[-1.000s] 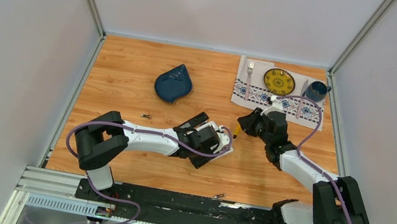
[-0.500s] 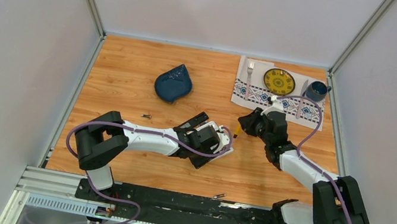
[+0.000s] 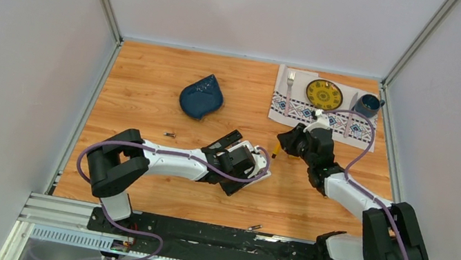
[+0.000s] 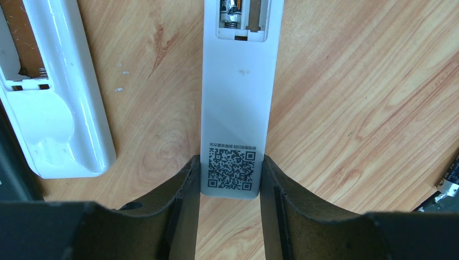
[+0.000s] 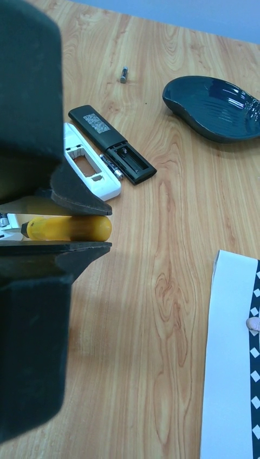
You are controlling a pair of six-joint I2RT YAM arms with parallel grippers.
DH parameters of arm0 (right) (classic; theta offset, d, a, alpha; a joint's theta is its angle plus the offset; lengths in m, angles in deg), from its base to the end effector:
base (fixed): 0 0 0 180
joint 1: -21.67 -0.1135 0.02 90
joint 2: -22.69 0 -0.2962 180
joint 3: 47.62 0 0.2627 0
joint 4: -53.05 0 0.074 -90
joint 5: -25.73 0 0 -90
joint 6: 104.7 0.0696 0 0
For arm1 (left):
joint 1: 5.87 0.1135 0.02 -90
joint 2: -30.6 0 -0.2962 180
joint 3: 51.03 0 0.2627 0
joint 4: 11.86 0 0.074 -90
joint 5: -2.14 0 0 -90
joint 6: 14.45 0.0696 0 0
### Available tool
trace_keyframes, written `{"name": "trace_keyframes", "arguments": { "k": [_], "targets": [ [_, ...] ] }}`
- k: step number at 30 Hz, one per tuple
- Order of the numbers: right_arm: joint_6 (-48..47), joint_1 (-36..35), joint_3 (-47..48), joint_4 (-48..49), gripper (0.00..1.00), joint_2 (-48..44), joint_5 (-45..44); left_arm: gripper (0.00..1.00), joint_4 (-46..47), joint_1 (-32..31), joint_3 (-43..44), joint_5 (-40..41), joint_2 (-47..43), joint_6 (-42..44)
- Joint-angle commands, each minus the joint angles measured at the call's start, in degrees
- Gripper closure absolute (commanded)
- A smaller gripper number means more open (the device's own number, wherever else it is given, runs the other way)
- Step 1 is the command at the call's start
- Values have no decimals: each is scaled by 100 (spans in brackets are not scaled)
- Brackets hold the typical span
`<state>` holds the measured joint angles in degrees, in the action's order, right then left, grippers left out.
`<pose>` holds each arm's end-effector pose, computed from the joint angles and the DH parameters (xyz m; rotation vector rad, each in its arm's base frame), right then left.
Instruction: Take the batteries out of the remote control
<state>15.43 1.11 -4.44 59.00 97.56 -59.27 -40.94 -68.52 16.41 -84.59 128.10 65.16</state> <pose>0.2744 0.1094 0.1992 0.1166 2.0760 0.6408 0.1687 -0.3176 0.1524 1.1487 2.3891 -0.3746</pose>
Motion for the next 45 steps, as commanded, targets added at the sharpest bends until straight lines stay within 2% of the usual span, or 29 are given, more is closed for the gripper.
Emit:
{"name": "trace_keyframes", "arguments": {
  "k": [1, 4, 6, 7, 10, 13, 21, 23, 27, 28, 31, 35, 39, 42, 45],
  "targets": [
    [-104, -1, 166, 273, 100, -349, 63, 100, -354, -98, -256, -467, 253, -262],
    [-43, -1, 166, 247, 100, -569, 282, 99, -372, -107, -265, -397, 139, -253],
    [-34, -1, 201, 116, 100, -815, 423, 91, -372, -115, -291, -345, 34, -270],
    [-16, -1, 219, 45, 100, -903, 441, 76, -346, -116, -300, -353, -106, -270],
    [-60, 8, 272, -280, 100, -1228, 573, 45, -241, -116, -309, -178, -440, -340],
    [-112, 8, 333, -684, 100, -1606, 634, 37, -100, -116, -247, -274, -774, -384],
    [-209, 8, 483, -1554, 100, -2556, 994, 31, 67, -54, 52, -72, -1890, -604],
    [-157, 8, 570, -1634, 100, -2679, 1291, 30, 260, 112, 26, -299, -2225, -735],
    [159, 8, 641, -1486, 100, -2732, 1987, 30, 927, 700, -45, -1520, -2621, -1306],
    [343, -1, 641, -1424, 100, -2750, 2110, 30, 1346, 911, -141, -1957, -2717, -1464],
    [642, -19, 676, -1274, 100, -2829, 2365, 29, 2252, 1185, -325, -2583, -2806, -2026],
    [880, -27, 738, -1213, 100, -2864, 2647, 26, 2844, 1220, -221, -2936, -2561, -2081],
    [1205, -27, 632, -941, 100, -2917, 2735, 26, 2985, 1220, 262, -3612, -1736, -2273],
    [1355, -27, 588, -826, 100, -2943, 2788, 26, 3511, 1212, 368, -3973, -1366, -2590],
    [1390, -36, 615, -870, 100, -3022, 2735, 33, 3714, 1220, 324, -4035, -1216, -2714]
  ]
}}
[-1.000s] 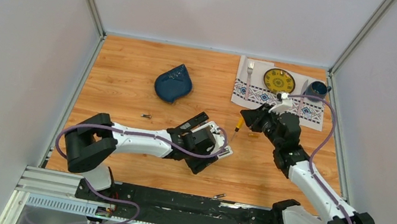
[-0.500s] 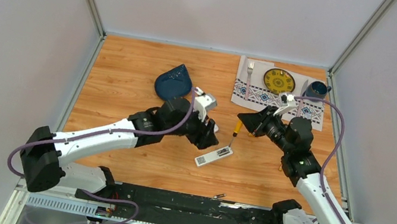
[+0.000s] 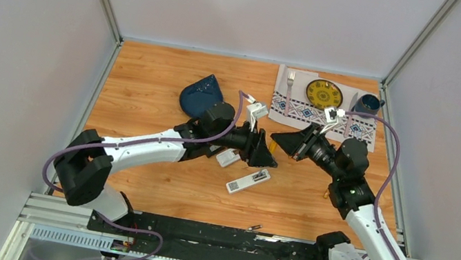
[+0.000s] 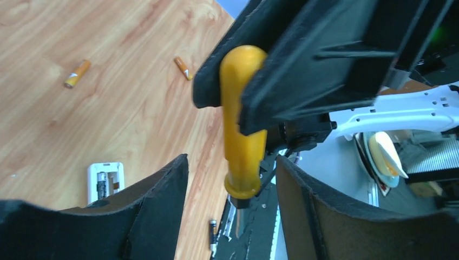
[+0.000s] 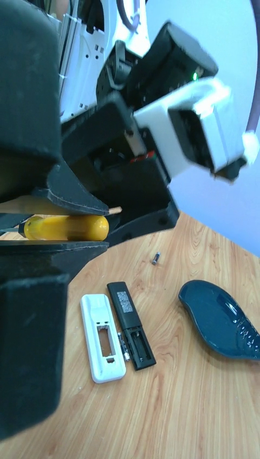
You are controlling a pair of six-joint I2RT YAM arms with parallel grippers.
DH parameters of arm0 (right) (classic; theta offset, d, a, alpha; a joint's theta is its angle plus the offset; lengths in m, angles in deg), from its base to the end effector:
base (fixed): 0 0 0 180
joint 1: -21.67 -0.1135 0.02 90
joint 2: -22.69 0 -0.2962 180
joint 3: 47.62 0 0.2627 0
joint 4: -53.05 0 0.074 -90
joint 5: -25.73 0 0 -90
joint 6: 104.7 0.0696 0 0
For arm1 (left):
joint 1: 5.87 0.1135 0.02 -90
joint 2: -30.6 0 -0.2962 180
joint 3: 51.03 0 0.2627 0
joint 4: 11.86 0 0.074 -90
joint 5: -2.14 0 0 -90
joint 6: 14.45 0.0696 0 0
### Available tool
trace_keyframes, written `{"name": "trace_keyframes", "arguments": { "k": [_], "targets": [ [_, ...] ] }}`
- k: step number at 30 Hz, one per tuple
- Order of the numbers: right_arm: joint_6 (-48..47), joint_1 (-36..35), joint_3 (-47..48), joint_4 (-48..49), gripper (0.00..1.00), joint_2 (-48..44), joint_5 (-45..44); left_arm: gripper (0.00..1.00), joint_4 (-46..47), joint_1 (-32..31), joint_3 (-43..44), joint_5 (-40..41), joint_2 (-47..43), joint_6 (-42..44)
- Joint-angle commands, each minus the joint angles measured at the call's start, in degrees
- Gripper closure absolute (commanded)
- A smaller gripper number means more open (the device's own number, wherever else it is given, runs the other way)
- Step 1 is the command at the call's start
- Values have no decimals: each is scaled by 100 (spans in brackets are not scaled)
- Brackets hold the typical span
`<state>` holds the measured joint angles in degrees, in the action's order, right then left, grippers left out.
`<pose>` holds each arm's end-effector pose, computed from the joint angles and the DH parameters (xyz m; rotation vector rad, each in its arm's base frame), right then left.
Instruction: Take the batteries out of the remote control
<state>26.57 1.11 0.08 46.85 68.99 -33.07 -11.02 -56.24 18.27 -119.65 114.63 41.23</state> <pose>0.1849 0.1079 0.3229 -0.1272 1.7992 1.2438 0.2094 -0.3103 0.3093 0.7270 1.9349 -1.4884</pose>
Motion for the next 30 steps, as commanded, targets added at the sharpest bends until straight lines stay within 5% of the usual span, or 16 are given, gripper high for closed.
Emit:
{"name": "trace_keyframes", "arguments": {
  "k": [1, 3, 4, 6, 9, 13, 23, 30],
  "targets": [
    [267, -27, 162, 337, 99, -200, 97, 42, 731, -8, 130, -573, 149, -320],
    [276, -27, 188, 267, 99, -218, 44, 53, 740, -8, 112, -626, 166, -320],
    [258, -27, 197, 240, 98, -236, 18, 70, 732, -8, 95, -661, 166, -303],
    [258, -27, 206, 144, 95, -227, -17, 89, 714, -8, 51, -618, 105, -285],
    [214, -19, 241, -93, 87, -210, -105, 100, 339, -8, -11, -382, -78, -15],
    [284, -19, 259, -68, 75, -192, -97, 100, -627, -8, 68, 48, -421, 461],
    [267, 87, 637, -33, 0, -201, 18, 100, -2467, -17, 86, 1526, -1406, 1472],
    [3, 148, 891, 142, 0, -43, 604, 100, -3056, -8, 51, 2036, -1916, 1771]
  ]
}}
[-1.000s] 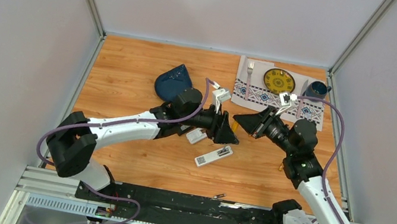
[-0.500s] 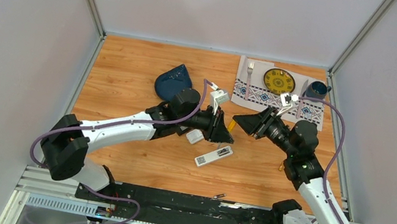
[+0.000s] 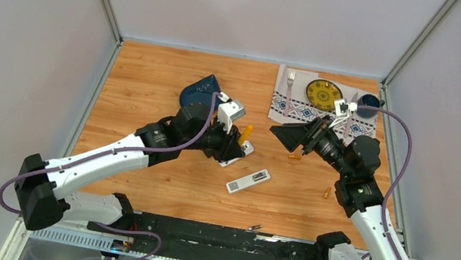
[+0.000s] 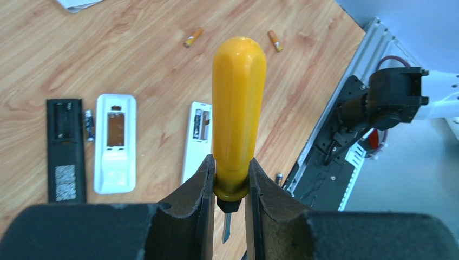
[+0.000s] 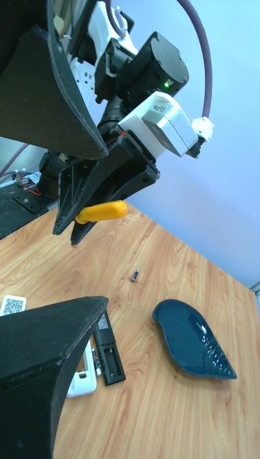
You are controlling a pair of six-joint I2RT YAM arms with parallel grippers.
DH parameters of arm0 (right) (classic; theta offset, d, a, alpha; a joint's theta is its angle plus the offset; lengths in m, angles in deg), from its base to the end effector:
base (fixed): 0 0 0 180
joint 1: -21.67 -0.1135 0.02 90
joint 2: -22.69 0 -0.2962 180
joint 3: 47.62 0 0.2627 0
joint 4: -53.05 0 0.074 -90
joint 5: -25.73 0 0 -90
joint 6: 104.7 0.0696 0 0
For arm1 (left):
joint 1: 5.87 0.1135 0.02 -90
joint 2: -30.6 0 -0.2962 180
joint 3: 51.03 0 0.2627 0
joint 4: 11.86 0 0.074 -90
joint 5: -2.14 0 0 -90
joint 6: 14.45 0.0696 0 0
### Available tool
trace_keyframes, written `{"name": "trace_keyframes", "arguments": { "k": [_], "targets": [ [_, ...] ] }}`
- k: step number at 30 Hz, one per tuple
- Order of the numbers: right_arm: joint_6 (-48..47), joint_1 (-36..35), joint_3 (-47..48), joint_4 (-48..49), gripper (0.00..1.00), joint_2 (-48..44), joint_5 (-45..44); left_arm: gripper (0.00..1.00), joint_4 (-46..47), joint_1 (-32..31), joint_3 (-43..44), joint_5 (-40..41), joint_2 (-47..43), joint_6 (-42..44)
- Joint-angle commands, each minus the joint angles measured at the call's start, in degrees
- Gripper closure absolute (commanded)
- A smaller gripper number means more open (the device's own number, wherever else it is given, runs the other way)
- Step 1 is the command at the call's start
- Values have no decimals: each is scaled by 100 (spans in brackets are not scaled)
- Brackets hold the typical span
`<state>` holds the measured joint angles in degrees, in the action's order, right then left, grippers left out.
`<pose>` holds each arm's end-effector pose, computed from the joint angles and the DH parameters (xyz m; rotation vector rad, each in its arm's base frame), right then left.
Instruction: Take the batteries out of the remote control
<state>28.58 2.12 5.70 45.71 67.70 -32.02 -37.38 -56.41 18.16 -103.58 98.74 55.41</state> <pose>0.1792 0.1031 0.3632 -0.1348 1.7051 1.2748 0.1765 -0.2441 0.3348 0.7433 2.0119 -1.0359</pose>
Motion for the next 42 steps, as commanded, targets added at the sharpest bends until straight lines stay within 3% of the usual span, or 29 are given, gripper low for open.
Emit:
{"name": "trace_keyframes", "arguments": {
  "k": [1, 8, 12, 19, 23, 37, 42],
  "targets": [
    [-207, 39, 373, 318, 0, 113, 623, 100, -429, 9, 53, 430, -415, 362],
    [-49, 39, 383, 792, 0, 218, 1072, 100, -35, 9, -70, -140, -714, 300],
    [355, -22, 277, 1643, 0, 385, 1590, 100, 212, 9, 17, -720, -671, 230],
    [347, -391, 391, 1910, 3, 491, 1609, 100, 572, 9, 79, -1301, -670, 125],
    [66, -611, 532, 1584, 17, 605, 1442, 100, 528, 9, 141, -1310, -670, 142],
    [-22, -1165, 655, 1540, 41, 1000, 1205, 100, 502, -34, 273, -1416, -521, 151],
    [-22, -1253, 664, 1558, 59, 1062, 1284, 100, 511, -52, 299, -1460, -512, 151]
  ]
}}
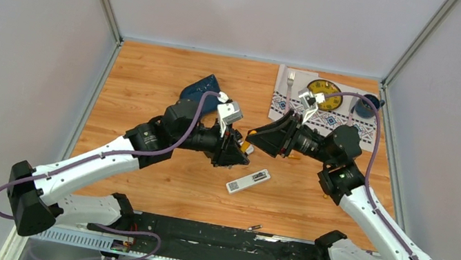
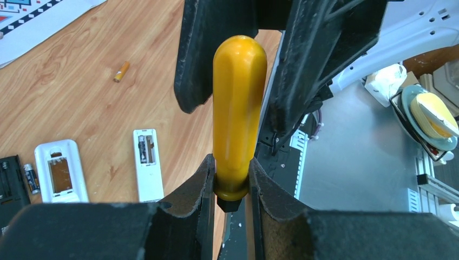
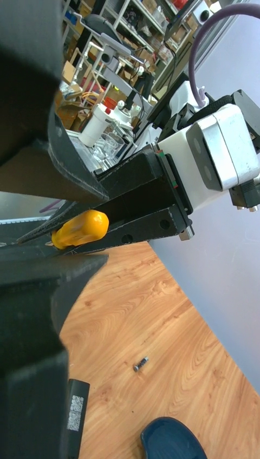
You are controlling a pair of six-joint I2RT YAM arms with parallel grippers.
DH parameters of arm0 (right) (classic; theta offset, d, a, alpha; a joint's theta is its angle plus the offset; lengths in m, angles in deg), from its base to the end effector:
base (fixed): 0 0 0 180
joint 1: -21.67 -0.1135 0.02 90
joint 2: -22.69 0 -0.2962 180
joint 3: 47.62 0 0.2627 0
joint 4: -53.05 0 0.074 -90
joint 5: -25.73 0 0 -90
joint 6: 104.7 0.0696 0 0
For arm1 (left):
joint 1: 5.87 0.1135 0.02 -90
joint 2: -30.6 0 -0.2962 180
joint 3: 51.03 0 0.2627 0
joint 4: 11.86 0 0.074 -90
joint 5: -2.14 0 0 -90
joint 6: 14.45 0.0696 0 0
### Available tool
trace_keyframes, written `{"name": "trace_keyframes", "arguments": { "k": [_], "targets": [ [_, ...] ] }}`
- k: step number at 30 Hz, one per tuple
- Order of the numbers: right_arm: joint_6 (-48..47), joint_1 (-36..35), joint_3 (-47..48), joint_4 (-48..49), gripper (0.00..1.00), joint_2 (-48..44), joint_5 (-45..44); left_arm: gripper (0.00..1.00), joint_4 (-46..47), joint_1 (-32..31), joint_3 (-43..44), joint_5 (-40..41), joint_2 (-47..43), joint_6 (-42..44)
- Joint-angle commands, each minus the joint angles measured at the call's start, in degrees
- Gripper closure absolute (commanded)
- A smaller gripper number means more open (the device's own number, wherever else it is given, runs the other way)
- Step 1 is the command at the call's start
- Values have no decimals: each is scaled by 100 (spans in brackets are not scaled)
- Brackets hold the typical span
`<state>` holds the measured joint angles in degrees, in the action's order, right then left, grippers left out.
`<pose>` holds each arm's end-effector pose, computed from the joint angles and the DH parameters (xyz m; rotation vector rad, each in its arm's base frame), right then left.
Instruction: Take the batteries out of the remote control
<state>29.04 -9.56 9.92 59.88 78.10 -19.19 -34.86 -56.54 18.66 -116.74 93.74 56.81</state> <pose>0.1763 0.1645 0.3863 -0.5659 1.5852 1.5768 0.1493 -0.2352 0.3695 0.9187 1.8142 -1.2725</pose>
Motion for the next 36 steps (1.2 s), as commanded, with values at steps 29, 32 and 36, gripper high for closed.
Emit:
{"name": "trace_keyframes", "arguments": {
  "k": [29, 32, 36],
  "targets": [
    [-1473, -86, 435, -1878, 100, -137, -1088, 26, -733, -30, -569, 3811, -1761, 855],
    [-1606, -68, 383, -2238, 100, -145, -1405, 25, -900, -30, -665, 3899, -1673, 793],
    [-1580, 107, 164, -2363, 100, -128, -1722, 8, -927, -30, -902, 3908, -1419, 461]
  ]
}}
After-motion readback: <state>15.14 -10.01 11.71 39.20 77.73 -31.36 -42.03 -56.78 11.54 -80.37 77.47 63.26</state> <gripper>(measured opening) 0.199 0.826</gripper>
